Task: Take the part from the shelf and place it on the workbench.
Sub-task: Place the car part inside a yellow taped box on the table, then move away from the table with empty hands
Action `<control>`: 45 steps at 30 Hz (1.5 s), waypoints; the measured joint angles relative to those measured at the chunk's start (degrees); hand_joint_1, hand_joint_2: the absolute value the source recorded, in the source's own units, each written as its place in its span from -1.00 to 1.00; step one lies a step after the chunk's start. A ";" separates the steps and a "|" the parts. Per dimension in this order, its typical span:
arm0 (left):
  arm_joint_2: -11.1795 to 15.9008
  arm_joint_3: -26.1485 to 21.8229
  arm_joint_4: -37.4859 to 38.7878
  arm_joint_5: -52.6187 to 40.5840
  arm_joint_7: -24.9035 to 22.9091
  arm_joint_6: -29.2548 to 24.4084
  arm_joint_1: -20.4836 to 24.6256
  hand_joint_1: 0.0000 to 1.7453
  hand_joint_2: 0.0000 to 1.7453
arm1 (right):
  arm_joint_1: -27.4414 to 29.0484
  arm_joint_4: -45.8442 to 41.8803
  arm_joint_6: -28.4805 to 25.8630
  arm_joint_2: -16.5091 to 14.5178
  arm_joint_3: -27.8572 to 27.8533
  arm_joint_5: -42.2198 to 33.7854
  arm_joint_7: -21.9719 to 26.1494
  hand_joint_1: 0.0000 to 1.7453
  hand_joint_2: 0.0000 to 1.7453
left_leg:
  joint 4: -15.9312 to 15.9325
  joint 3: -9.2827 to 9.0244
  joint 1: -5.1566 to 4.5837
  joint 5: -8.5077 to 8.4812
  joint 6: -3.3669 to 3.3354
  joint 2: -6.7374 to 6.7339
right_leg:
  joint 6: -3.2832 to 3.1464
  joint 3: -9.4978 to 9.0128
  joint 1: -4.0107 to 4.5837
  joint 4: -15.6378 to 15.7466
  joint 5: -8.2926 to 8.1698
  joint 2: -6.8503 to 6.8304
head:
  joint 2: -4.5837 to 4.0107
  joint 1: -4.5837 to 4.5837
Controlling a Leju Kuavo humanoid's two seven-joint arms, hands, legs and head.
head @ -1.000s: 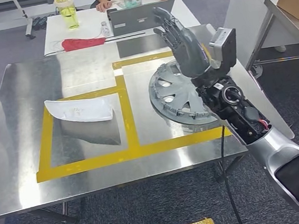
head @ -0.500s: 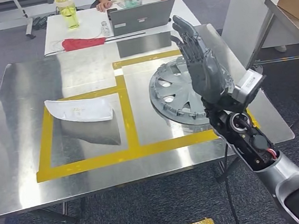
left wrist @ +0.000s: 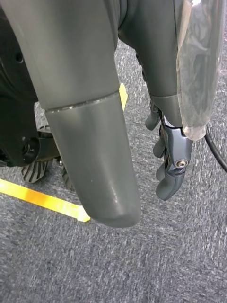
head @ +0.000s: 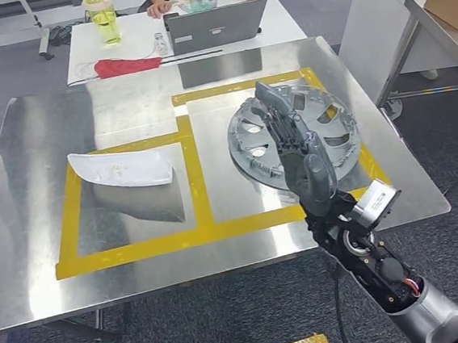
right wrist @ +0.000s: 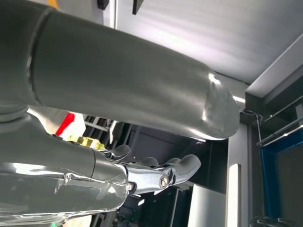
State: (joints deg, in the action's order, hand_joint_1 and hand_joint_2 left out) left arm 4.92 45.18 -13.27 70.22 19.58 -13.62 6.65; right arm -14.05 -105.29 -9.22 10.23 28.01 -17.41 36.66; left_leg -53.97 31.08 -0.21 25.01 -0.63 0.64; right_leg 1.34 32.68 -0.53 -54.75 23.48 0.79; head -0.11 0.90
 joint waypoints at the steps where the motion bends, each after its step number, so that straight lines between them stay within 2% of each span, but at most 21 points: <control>1: -0.01 0.00 0.00 -0.04 -0.05 0.01 0.01 -1.00 -1.00 | 0.11 -0.17 0.02 -0.08 0.08 0.02 -0.10 -1.00 -1.00 | 0.00 0.00 0.00 0.00 0.00 0.00 | 0.00 0.00 0.00 0.00 0.00 0.00 | 0.00 0.00; 19: -0.11 0.04 0.00 0.84 -2.50 0.17 0.08 -1.00 -1.00 | 1.09 -2.07 0.22 -0.37 0.41 0.96 -1.62 -1.00 -1.00 | -0.18 0.08 -0.23 0.14 -0.19 0.00 | 0.11 -0.02 -0.14 0.07 -0.04 0.00 | 0.00 -0.01; 22: -0.11 0.04 0.00 1.19 -3.28 0.46 0.08 -1.00 -1.00 | 1.09 -2.07 0.23 -0.37 0.49 0.96 -1.64 -1.00 -1.00 | -0.41 0.18 -0.27 0.26 -0.40 0.01 | 0.29 -0.03 -0.18 0.08 -0.02 0.00 | 0.00 -0.02; 26: -0.14 0.04 0.00 1.21 -3.58 0.51 0.10 -1.00 -1.00 | 1.09 -2.27 0.28 -0.39 0.67 0.96 -1.65 -1.00 -1.00 | -0.08 0.03 -0.17 0.12 -0.98 -0.06 | 0.84 -0.14 -0.28 0.21 -0.03 -0.04 | 0.00 -0.02; 27: -0.19 0.04 0.00 1.21 -3.64 0.52 0.10 -1.00 -1.00 | 1.06 -2.39 0.29 -0.39 0.71 0.96 -1.65 -1.00 -1.00 | 0.38 -0.24 0.03 -0.10 -1.20 -0.14 | 0.99 0.02 -0.23 -0.36 0.48 -0.10 | 0.00 0.05; 28: -0.22 0.04 0.00 1.21 -3.68 0.54 0.11 -1.00 -1.00 | 1.04 -2.50 0.29 -0.40 0.73 0.96 -1.65 -1.00 -1.00 | 0.84 -0.52 0.27 -0.32 -1.42 -0.23 | 1.14 0.68 -0.17 -2.06 1.68 -0.16 | 0.00 0.22; 29: -0.26 0.04 0.00 1.21 -3.72 0.54 0.12 -1.00 -1.00 | 1.05 -2.57 0.29 -0.41 0.76 0.96 -1.64 -1.00 -1.00 | 1.18 -0.76 0.48 -0.48 -1.59 -0.33 | 1.30 1.93 -0.17 -5.12 3.53 -0.22 | 0.00 0.48; 31: -0.26 0.04 0.00 1.21 -3.74 0.55 0.12 -1.00 -1.00 | 1.23 -2.59 0.30 -0.43 0.80 0.96 -1.65 -1.00 -1.00 | 1.24 -0.84 0.51 -0.47 -1.69 -0.41 | 1.68 5.51 -0.35 -13.26 7.52 -0.25 | 0.00 0.94; 32: -0.27 0.04 0.00 1.21 -3.74 0.55 0.11 -1.00 -1.00 | 1.35 -2.60 0.30 -0.44 0.82 0.96 -1.66 -1.00 -1.00 | 1.23 -0.86 0.53 -0.41 -1.66 -0.42 | 1.87 6.81 -0.54 -16.18 8.41 -0.27 | 0.00 1.10; 33: -0.28 0.04 0.00 1.21 -3.74 0.55 0.09 -1.00 -1.00 | 1.42 -2.60 0.30 -0.44 0.81 0.95 -1.67 -1.00 -1.00 | 1.20 -0.90 0.59 -0.33 -1.56 -0.41 | 2.03 7.15 -0.74 -17.02 8.13 -0.30 | 0.00 1.21; 34: -0.34 0.04 0.00 1.21 -3.74 0.55 0.07 -1.00 -1.00 | 1.44 -2.60 0.30 -0.44 0.81 0.95 -1.67 -1.00 -1.00 | 1.12 -0.97 0.71 -0.21 -1.37 -0.36 | 2.20 6.29 -0.94 -15.42 6.73 -0.35 | 0.00 1.30; 36: -0.43 0.04 0.00 1.21 -3.74 0.55 0.07 -1.00 -1.00 | 1.41 -2.62 0.30 -0.44 0.82 0.95 -1.66 -1.00 -1.00 | 0.70 -1.08 1.01 0.24 -0.70 -0.21 | 2.63 1.95 -1.31 -7.19 3.03 -0.48 | 0.00 1.54; 37: -0.45 0.04 0.00 1.21 -3.74 0.55 0.10 -1.00 -1.00 | 1.44 -2.66 0.30 -0.44 0.83 0.96 -1.66 -1.00 -1.00 | 0.45 -1.06 1.08 0.47 -0.29 -0.11 | 2.59 0.02 -1.30 -3.74 1.73 -0.35 | 0.00 1.70; 38: -0.43 0.04 0.00 1.21 -3.75 0.55 0.11 -1.00 -1.00 | 1.45 -2.69 0.30 -0.44 0.84 0.96 -1.66 -1.00 -1.00 | 0.18 -1.07 1.04 0.68 0.11 -0.01 | 2.43 -1.20 -1.27 -1.47 1.30 -0.24 | 0.00 1.85; 42: -0.40 0.04 0.01 1.21 -3.76 0.55 0.10 -1.00 -1.00 | 1.42 -2.82 0.30 -0.47 0.86 0.96 -1.66 -1.00 -1.00 | -0.62 -0.82 1.04 1.34 1.42 0.04 | 0.44 -1.35 -1.08 -0.74 1.62 0.05 | 0.00 1.10; 43: -0.43 0.04 0.00 1.21 -3.76 0.55 0.10 -1.00 -1.00 | 1.39 -2.85 0.30 -0.49 0.86 0.96 -1.66 -1.00 -1.00 | -1.93 -0.29 1.13 2.37 1.66 -0.07 | 0.07 -1.31 -1.07 -0.66 1.48 -0.01 | 0.00 0.78; 45: -0.49 0.04 0.00 1.21 -3.76 0.56 0.16 -1.00 -1.00 | 1.36 -2.88 0.29 -0.52 0.88 0.96 -1.66 -1.00 -1.00 | -8.31 2.56 1.15 6.22 1.85 -0.27 | -0.44 -1.11 -0.97 -0.60 1.23 -0.16 | 0.00 0.14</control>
State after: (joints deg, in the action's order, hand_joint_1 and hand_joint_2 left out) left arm 4.43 45.22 -13.27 71.43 15.82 -13.06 6.82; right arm -12.69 -108.17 -8.93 9.70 28.89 -16.46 35.00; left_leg -62.28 33.64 0.94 31.23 1.22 0.37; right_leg 0.90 31.57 -1.50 -55.35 24.71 0.63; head -0.11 1.03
